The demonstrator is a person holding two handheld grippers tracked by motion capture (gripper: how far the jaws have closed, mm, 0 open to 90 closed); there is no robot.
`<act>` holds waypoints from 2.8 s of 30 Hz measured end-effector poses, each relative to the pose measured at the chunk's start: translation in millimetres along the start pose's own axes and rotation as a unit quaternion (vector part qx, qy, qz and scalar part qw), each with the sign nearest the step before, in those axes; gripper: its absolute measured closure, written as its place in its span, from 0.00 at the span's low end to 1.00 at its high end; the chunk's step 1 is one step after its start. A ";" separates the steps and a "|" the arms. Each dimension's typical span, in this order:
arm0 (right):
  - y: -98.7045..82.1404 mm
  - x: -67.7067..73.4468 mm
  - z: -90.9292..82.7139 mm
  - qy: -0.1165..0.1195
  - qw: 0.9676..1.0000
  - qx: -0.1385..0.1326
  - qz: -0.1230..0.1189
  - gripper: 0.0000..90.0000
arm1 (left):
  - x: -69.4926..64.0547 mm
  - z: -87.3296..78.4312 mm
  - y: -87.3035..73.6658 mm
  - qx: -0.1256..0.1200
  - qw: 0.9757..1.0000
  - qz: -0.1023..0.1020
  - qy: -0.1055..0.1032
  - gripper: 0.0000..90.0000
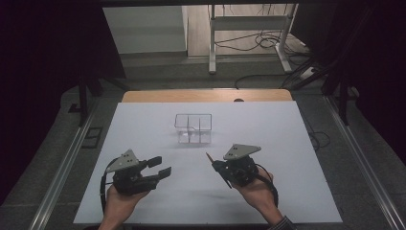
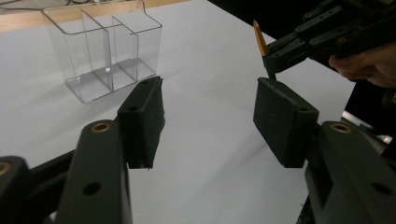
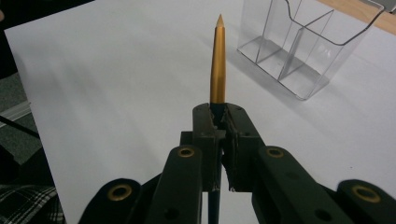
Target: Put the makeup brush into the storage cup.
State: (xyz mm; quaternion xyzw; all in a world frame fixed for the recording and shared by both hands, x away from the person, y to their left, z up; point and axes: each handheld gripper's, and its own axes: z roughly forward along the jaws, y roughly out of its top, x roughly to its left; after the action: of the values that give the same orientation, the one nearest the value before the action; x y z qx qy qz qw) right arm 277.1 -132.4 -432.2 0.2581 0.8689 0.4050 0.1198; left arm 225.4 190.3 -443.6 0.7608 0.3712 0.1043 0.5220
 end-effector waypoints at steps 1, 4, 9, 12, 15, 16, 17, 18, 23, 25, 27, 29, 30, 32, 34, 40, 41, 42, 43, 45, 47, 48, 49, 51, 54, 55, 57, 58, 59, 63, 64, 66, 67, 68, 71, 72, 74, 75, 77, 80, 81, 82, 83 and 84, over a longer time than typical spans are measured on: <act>0.1 0.6 0.2 0.001 1.000 -0.001 0.000 0.93 | -1.0 4.5 2.9 0.004 1.000 0.007 -0.001 0.51; 0.1 2.5 1.3 0.004 1.000 -0.004 -0.002 0.93 | -0.7 10.6 7.1 0.003 1.000 0.003 -0.009 0.54; 0.5 6.4 3.9 0.010 1.000 -0.008 -0.003 0.93 | 0.0 20.5 13.5 -0.001 0.999 -0.013 -0.034 0.57; 0.6 8.2 5.4 0.013 1.000 -0.010 -0.005 0.93 | -1.0 25.1 15.8 -0.001 0.999 -0.015 -0.044 0.59; 0.8 9.9 6.4 0.015 1.000 -0.013 -0.007 0.93 | -2.4 34.5 18.7 0.005 0.998 -0.024 -0.061 0.60; 0.9 10.4 6.8 0.014 1.000 -0.015 -0.008 0.93 | -2.7 36.9 19.2 0.006 0.997 -0.028 -0.066 0.61; 0.9 10.7 7.1 0.014 1.000 -0.017 -0.010 0.93 | -2.9 39.4 19.6 0.007 0.997 -0.030 -0.070 0.62; 1.0 11.4 7.5 0.015 1.000 -0.017 -0.010 0.93 | -2.9 39.4 19.6 0.007 0.997 -0.030 -0.070 0.63; 1.5 13.7 9.1 0.012 1.000 -0.021 -0.015 0.93 | -2.5 54.0 21.3 0.011 0.994 -0.054 -0.100 0.67; 2.0 14.6 9.5 0.012 1.000 -0.022 -0.016 0.93 | -1.6 58.8 21.6 0.012 0.992 -0.063 -0.110 0.68; 2.3 15.3 10.3 0.012 0.999 -0.024 -0.018 0.93 | -1.2 63.2 21.6 0.013 0.990 -0.072 -0.119 0.69; 2.5 16.1 11.2 0.012 0.999 -0.025 -0.020 0.93 | -1.3 67.2 21.8 0.015 0.989 -0.079 -0.127 0.70; 2.6 16.7 11.5 0.011 0.999 -0.025 -0.021 0.93 | -1.7 69.2 21.8 0.016 0.988 -0.082 -0.130 0.70; 2.5 17.5 12.7 0.009 0.999 -0.025 -0.025 0.93 | -1.9 71.0 22.0 0.018 0.988 -0.083 -0.131 0.71; 2.5 18.1 13.1 0.009 0.999 -0.025 -0.025 0.93 | -2.3 74.2 22.1 0.020 0.987 -0.086 -0.136 0.72; 3.0 21.4 15.1 0.004 0.999 -0.024 -0.037 0.93 | -3.6 81.4 21.6 0.028 0.984 -0.098 -0.146 0.76; 3.0 22.0 15.6 0.003 0.999 -0.025 -0.037 0.93 | -3.3 82.4 20.9 0.029 0.983 -0.102 -0.147 0.77; 3.0 22.4 15.8 0.002 0.999 -0.025 -0.038 0.93 | -3.2 82.7 20.5 0.029 0.983 -0.103 -0.148 0.78; 3.1 22.6 16.2 0.002 0.999 -0.024 -0.039 0.93 | -3.2 82.7 20.5 0.029 0.983 -0.103 -0.148 0.79; 3.1 23.1 17.0 0.003 0.999 -0.024 -0.042 0.93 | -2.9 83.1 19.9 0.029 0.982 -0.109 -0.150 0.82; 3.3 24.0 17.5 0.001 0.999 -0.023 -0.043 0.93 | -3.4 83.2 19.9 0.032 0.982 -0.112 -0.151 0.84; 3.3 24.0 17.5 0.001 0.999 -0.023 -0.043 0.93 | -3.4 83.2 19.9 0.032 0.982 -0.112 -0.151 0.85; 3.6 24.7 18.0 0.001 0.999 -0.023 -0.046 0.93 | -3.5 83.1 19.9 0.032 0.981 -0.110 -0.153 0.87; 4.0 25.5 18.3 0.001 0.999 -0.024 -0.048 0.93 | -3.5 82.4 20.3 0.034 0.983 -0.108 -0.147 0.90; 4.2 26.0 18.4 0.002 0.999 -0.025 -0.049 0.93 | -2.9 81.8 20.2 0.034 0.982 -0.111 -0.148 0.92; 4.4 26.3 18.6 0.001 0.998 -0.025 -0.049 0.92 | -3.1 81.6 20.4 0.035 0.982 -0.110 -0.147 0.93; 4.5 26.1 19.6 0.003 0.998 -0.024 -0.050 0.92 | -3.9 81.4 20.6 0.037 0.983 -0.109 -0.143 0.93; 4.4 25.5 20.3 0.006 0.999 -0.022 -0.047 0.91 | -4.6 81.2 20.7 0.038 0.984 -0.106 -0.140 0.93; 4.3 24.8 20.7 0.008 0.999 -0.022 -0.045 0.91 | -4.6 81.2 20.7 0.038 0.984 -0.106 -0.140 0.93; 3.9 24.1 21.7 0.008 0.999 -0.018 -0.044 0.84 | -5.5 79.1 22.2 0.033 0.986 -0.101 -0.130 0.93; 3.7 24.1 21.7 0.007 0.999 -0.018 -0.044 0.83 | -5.5 78.2 22.5 0.032 0.986 -0.101 -0.129 0.93; 3.7 24.1 21.9 0.008 0.999 -0.015 -0.044 0.80 | -5.2 77.0 23.2 0.031 0.986 -0.099 -0.128 0.93; 3.7 24.3 21.9 0.007 0.999 -0.015 -0.044 0.78 | -5.3 76.5 23.6 0.032 0.987 -0.098 -0.126 0.93; 3.8 24.4 21.5 0.007 0.999 -0.016 -0.044 0.78 | -5.5 76.1 23.8 0.031 0.987 -0.096 -0.125 0.93; 4.2 24.2 19.9 0.006 0.999 -0.015 -0.044 0.74 | -6.3 75.0 24.6 0.029 0.988 -0.093 -0.120 0.93; 4.2 24.2 19.9 0.006 0.999 -0.015 -0.044 0.74 | -6.3 75.0 24.6 0.029 0.988 -0.093 -0.120 0.93; 3.6 23.1 18.4 0.008 0.999 -0.016 -0.040 0.70 | -6.2 72.8 25.7 0.029 0.989 -0.086 -0.114 0.93; 3.2 22.9 18.2 0.009 0.999 -0.016 -0.039 0.69 | -6.2 71.9 26.2 0.029 0.990 -0.085 -0.112 0.93; 2.3 22.0 17.4 0.008 0.999 -0.015 -0.039 0.67 | -6.1 70.5 26.9 0.028 0.990 -0.081 -0.108 0.93; 1.5 20.9 16.5 0.011 0.999 -0.015 -0.033 0.64 | -5.9 69.2 28.1 0.028 0.991 -0.076 -0.103 0.93; 1.0 19.3 15.4 0.013 0.999 -0.014 -0.029 0.62 | -5.7 67.3 29.4 0.029 0.992 -0.072 -0.099 0.93; 0.8 18.7 14.8 0.015 0.999 -0.014 -0.025 0.61 | -5.7 67.3 29.4 0.029 0.992 -0.072 -0.099 0.93; 0.4 17.7 14.1 0.016 0.999 -0.015 -0.024 0.59 | -5.7 65.8 30.5 0.027 0.993 -0.068 -0.096 0.93; 0.4 17.7 14.1 0.016 0.999 -0.015 -0.024 0.59 | -5.7 65.8 30.5 0.027 0.993 -0.068 -0.096 0.93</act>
State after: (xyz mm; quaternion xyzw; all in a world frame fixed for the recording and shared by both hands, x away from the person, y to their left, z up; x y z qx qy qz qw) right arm 268.4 -113.5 -441.0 0.2283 0.8708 0.4187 0.1191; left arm 271.3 133.9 -444.1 0.7543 0.3731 -0.0149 0.5400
